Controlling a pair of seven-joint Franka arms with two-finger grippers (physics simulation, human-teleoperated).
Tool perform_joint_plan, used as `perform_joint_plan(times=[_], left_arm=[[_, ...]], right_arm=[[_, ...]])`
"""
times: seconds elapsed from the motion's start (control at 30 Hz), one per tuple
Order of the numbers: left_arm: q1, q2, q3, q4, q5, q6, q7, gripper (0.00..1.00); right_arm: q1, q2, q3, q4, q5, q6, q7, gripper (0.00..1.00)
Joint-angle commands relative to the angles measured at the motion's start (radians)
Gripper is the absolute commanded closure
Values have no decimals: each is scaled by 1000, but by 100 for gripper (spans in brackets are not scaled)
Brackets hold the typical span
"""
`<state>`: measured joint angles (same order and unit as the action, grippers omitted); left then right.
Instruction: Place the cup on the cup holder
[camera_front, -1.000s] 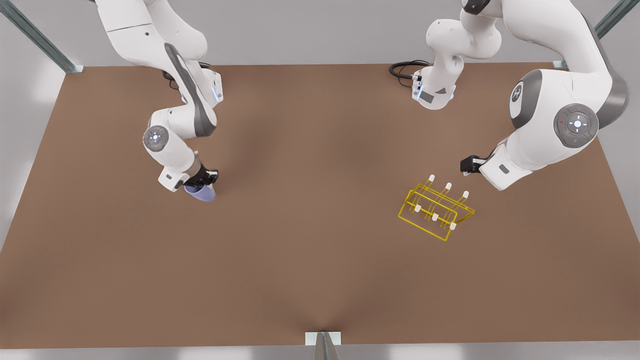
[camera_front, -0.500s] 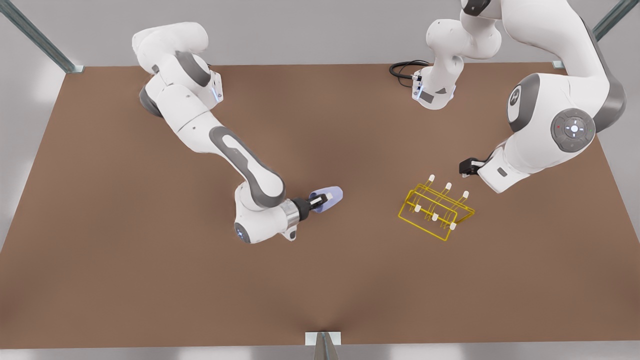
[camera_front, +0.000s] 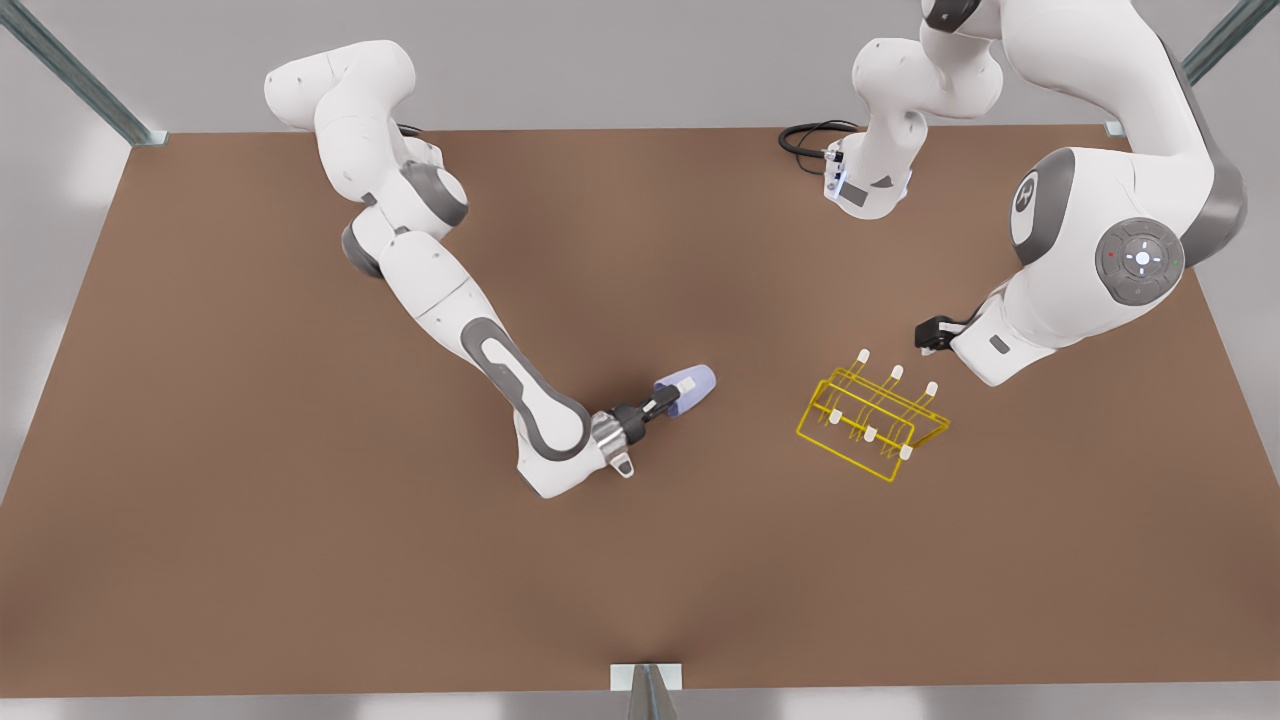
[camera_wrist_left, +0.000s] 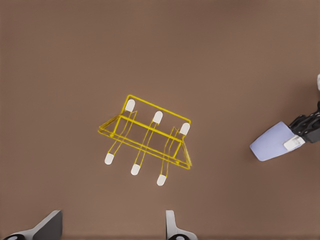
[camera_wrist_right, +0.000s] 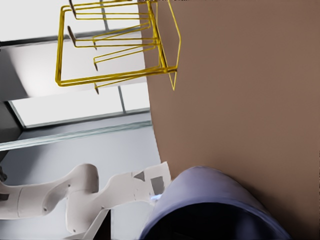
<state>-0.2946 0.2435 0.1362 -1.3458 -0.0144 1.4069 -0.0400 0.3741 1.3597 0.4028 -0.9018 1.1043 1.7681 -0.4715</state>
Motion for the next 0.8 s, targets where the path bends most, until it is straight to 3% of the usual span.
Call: perform_joint_plan(times=[0.0, 0.07, 0.17, 0.27, 0.37, 0.47, 0.5, 0.57, 0.6, 0.63, 0.73, 0.77], left_arm=[[0, -1, 0, 0, 1, 0, 0, 0], [0, -1, 0, 2, 1, 0, 0, 0], [0, -1, 0, 2, 2, 1, 0, 0], [0, -1, 0, 2, 2, 1, 0, 0], [-49, 22, -1, 4, -4, 53, -3, 0], [-302, 183, -3, 72, -68, 182, -12, 0], [-363, 223, -3, 76, -145, 254, -20, 0], [-445, 289, -3, 74, -249, 395, -77, 0], [-494, 322, -3, 74, -253, 437, -64, 0], [-526, 342, -3, 59, -254, 442, 49, 0], [-554, 395, -1, 19, -224, 448, 302, 0], [-586, 401, -3, 5, -90, 460, 311, 0]], right_arm=[[3, -2, -1, 0, 9, 22, -334, 0], [0, -5, -2, 0, 9, 22, -335, 0], [0, -45, -94, 0, -17, 7, -334, 0], [-67, -102, -94, -2, -185, -53, -337, 0], [-248, -378, -90, -17, -532, -185, -395, 0], [-267, -723, -99, 5, -1063, -352, -296, 0], [-277, -780, -101, 1, -1100, -450, -14, 0], [-248, -1008, -190, -304, -1357, -382, 571, 0], [-337, -1113, -188, -482, -1295, -273, 567, 0], [-389, -1145, -185, -539, -1264, -210, 501, 0], [-391, -1143, -187, -490, -1278, -245, 508, 0], [-400, -1140, -191, -480, -1279, -259, 508, 0]])
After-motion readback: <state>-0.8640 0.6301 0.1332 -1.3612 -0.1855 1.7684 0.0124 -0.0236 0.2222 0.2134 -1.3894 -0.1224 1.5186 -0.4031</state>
